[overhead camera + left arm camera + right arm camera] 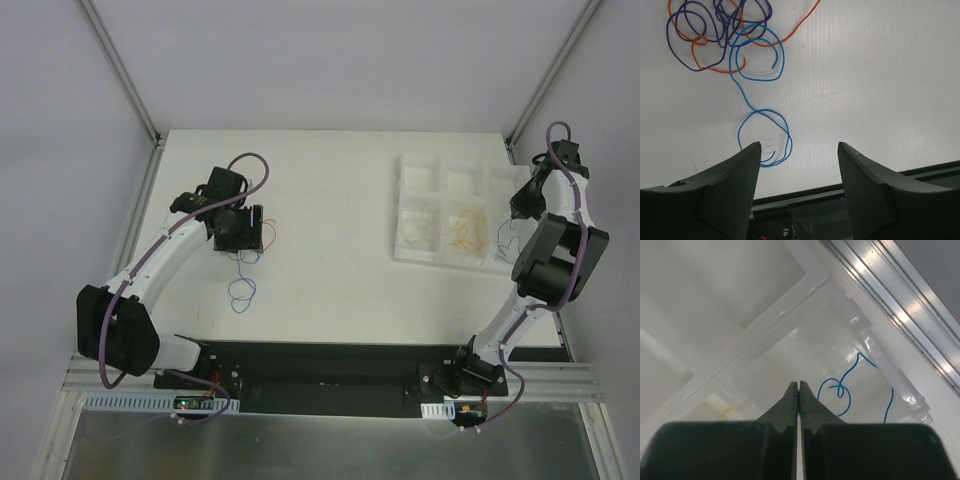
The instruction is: Untangle the cables
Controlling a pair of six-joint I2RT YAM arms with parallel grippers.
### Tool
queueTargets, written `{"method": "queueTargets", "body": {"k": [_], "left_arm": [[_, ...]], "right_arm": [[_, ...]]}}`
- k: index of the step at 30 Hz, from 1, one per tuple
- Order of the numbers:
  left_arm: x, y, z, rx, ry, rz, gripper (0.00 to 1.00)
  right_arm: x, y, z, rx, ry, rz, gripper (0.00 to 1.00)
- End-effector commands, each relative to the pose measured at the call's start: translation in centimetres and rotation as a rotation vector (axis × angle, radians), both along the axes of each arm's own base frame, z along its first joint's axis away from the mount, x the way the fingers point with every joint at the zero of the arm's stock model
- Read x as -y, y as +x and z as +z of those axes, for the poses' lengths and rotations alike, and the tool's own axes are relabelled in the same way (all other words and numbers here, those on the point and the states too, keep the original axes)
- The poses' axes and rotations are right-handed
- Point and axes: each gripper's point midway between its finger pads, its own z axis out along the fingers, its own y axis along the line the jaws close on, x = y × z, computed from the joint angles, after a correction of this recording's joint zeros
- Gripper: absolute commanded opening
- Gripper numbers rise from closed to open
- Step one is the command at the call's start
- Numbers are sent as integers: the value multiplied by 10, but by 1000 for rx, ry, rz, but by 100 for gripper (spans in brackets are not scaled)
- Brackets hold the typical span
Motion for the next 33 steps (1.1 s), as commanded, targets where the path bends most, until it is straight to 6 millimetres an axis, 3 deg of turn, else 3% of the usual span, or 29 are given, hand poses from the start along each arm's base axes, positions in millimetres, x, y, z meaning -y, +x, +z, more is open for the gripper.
{"method": "queueTargets", "body": {"k": [1,4,9,13,15,17,20,25,29,31,33], "left_arm": [[-21,-21,0,-50,69,126,62],[-33,-36,-6,-88,111,194,66],[-57,-64,-24,-128,203,284,72],[-67,-75,-38,-162,245,308,68],[-67,-72,-40,-152,242,319,67],[-65,-72,-41,-166,213,346,67],[-56,-74,-47,-220,129,364,67],[-48,-69,-63,-280,117,346,65],[-36,-68,-88,-389,90,346,60],[-24,-75,-104,-469,43,349,54],[-15,-81,-112,-519,-3,366,41]], "right_arm": [[19,10,3,-77,-100,59,1],[9,3,-3,-146,-35,59,18],[-6,-2,37,-108,-76,93,61],[-19,-28,64,-104,-96,78,66],[-37,-43,72,-59,-75,86,67],[-69,-58,75,-16,-23,126,67],[-146,-73,83,124,66,305,67],[-260,-113,62,140,193,542,67],[-314,-137,43,72,250,659,67],[-336,-140,42,51,250,736,67],[-349,-143,41,5,239,794,66]]}}
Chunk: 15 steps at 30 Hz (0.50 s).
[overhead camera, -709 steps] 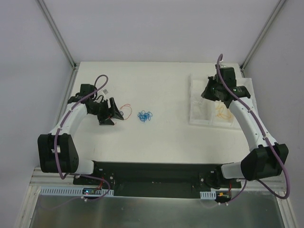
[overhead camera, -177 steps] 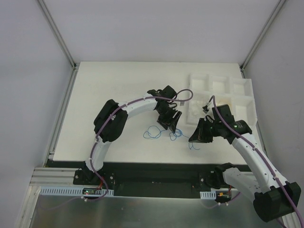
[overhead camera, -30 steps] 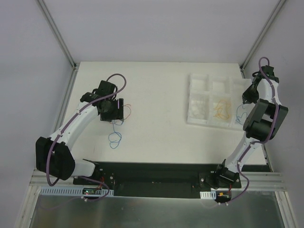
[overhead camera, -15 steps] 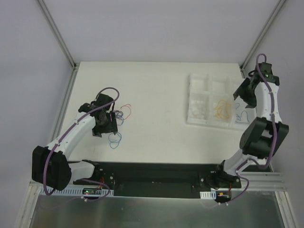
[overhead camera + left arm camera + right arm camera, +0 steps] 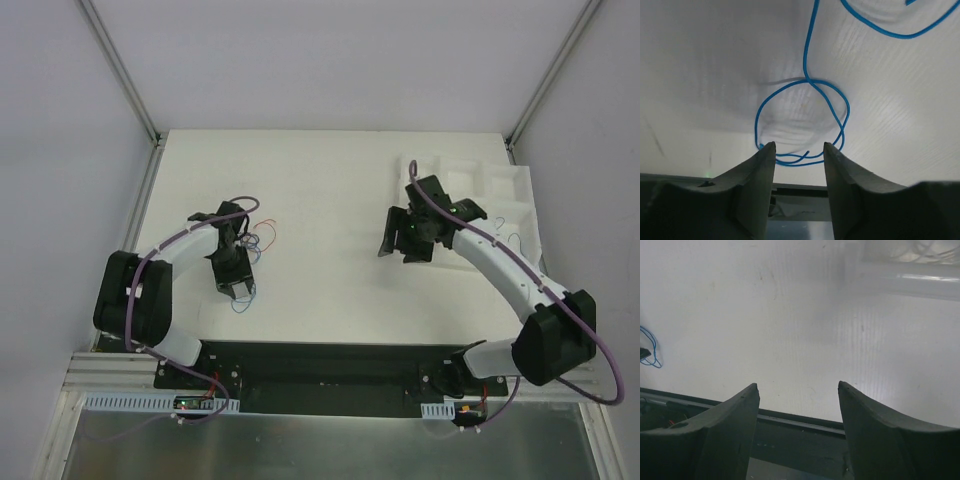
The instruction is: Untangle the cables
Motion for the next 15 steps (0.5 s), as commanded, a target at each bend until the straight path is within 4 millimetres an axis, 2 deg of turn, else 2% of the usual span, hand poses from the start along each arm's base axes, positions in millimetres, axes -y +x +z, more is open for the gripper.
{"method": "queueTargets", "body": {"k": [1,2,4,9,12,15], "left_arm": [[27,-19,-21,-114,-152,65,32],[32,-19,-22,-110,-183,64,23],[47,-19,-17,-100,-281,25,13],[93,-14,22,-24,-538,-197,0],[124,-11,54,63,-654,-342,0],[148,-4,83,170,-699,-469,0]], "right_arm": [[-40,6,13,0,28,89,66],[-47,5,16,7,29,123,66],[-60,1,17,9,34,186,66],[-95,-22,-5,-59,88,308,66],[-128,-34,-8,-79,167,409,67],[-149,-40,-5,-94,229,471,67]]}}
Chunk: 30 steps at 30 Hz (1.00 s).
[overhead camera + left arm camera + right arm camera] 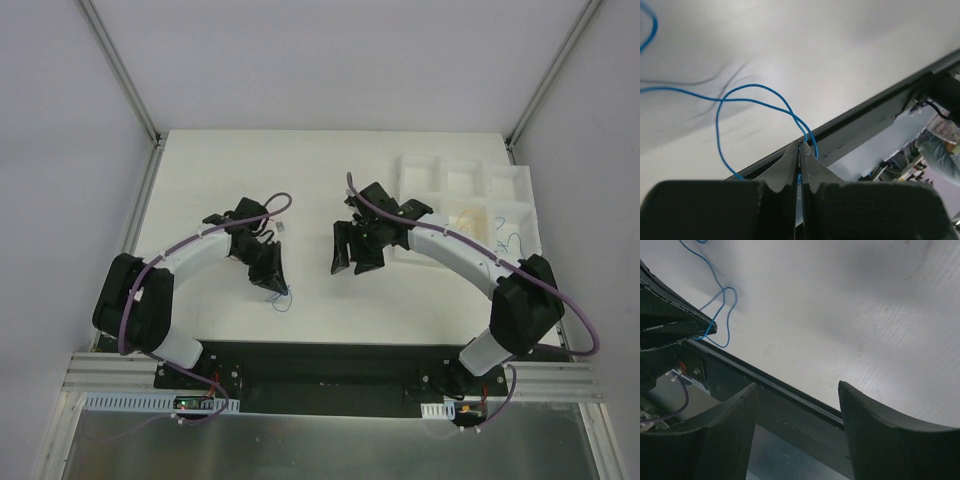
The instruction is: Untangle the cables
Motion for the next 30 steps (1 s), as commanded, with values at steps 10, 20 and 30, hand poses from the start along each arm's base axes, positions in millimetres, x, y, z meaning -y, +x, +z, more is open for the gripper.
{"method": "queueTargets", "body": {"k": [10,20,30], "left_arm": [[62,10,109,325,-399,-252,0],[74,15,138,356,-494,-301,0],[78,21,142,359,-501,-300,0]], "right_arm": [[-56,-2,5,-38,244,53,70],[-73,-9,-1,-145,296,58,69],[-72,-8,2,-148,309,21,67]]}}
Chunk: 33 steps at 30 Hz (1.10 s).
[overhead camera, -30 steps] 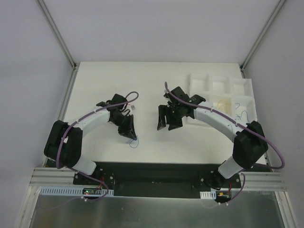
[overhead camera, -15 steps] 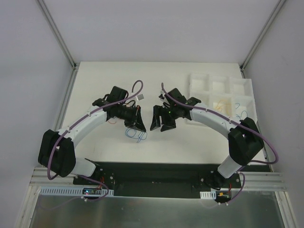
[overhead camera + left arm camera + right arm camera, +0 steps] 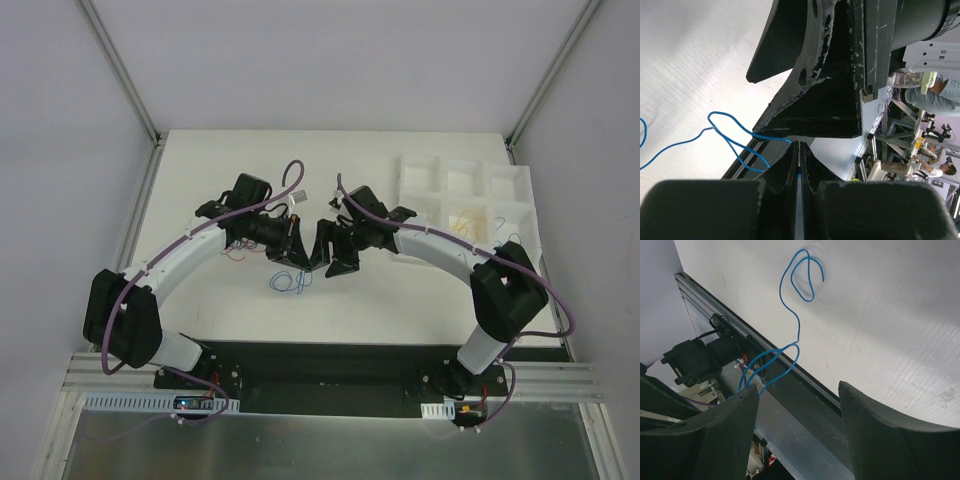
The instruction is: Untangle the cables
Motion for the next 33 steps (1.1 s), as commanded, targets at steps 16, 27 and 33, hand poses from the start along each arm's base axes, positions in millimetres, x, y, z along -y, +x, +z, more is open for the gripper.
{"method": "queueTargets", "body": {"k": [16,27,33], "left_arm": [[6,10,26,70,-51,-12,0],[0,14,57,207,-61,41,0],[-36,39,69,421,100,301,0]], "right_arm": [[-9,-3,52,107,159,4,63],[3,2,9,61,-80,-52,12],[93,18,5,206,-541,-178,0]]}}
